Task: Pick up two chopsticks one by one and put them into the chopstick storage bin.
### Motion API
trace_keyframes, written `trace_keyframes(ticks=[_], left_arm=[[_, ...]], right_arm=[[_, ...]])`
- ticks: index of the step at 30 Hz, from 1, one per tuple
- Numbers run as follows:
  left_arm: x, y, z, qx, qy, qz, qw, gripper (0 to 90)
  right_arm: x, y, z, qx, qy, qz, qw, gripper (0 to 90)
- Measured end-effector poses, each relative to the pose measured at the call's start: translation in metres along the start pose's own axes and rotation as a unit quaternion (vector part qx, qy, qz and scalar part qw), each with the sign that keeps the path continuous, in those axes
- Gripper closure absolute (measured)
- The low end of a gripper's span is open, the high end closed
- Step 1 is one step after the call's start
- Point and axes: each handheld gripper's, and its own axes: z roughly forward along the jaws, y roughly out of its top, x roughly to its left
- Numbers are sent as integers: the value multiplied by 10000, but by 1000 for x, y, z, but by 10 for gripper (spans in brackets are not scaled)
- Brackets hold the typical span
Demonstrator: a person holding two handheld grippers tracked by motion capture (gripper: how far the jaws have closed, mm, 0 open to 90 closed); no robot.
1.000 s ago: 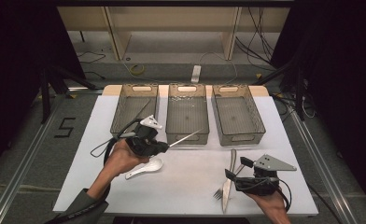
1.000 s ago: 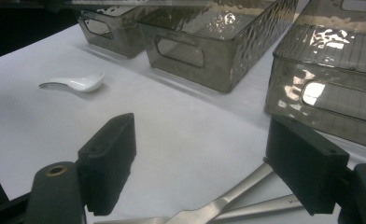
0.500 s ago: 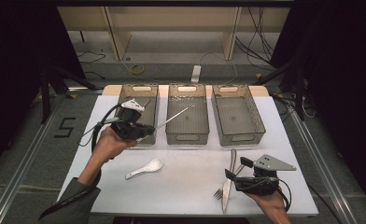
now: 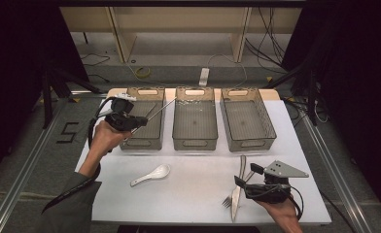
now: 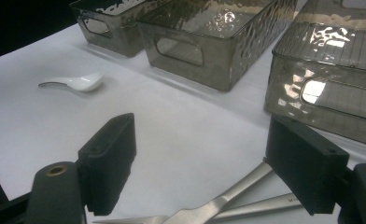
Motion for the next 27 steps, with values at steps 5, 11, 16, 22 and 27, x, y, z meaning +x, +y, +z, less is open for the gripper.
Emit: trace_keyframes(ticks=[5, 11, 16, 22, 27], left_arm=[[15, 3, 8, 38, 145, -187, 9997, 847], [25, 2, 16, 79, 259, -312, 9991, 846], [34, 0, 20, 24, 301, -487, 9984, 846], [47, -5, 25, 65, 446, -613, 9971, 846], [54, -9, 30, 92, 516, -694, 9962, 846]], right_arm=[[0, 0, 0, -4, 0, -4, 10000, 253], [0, 0, 0, 0, -2, 23, 10000, 253], [0, 0, 0, -7, 6, 10, 10000, 253], [0, 0, 0, -3, 14, 17, 10000, 253], [0, 0, 0, -2, 17, 10, 10000, 253]])
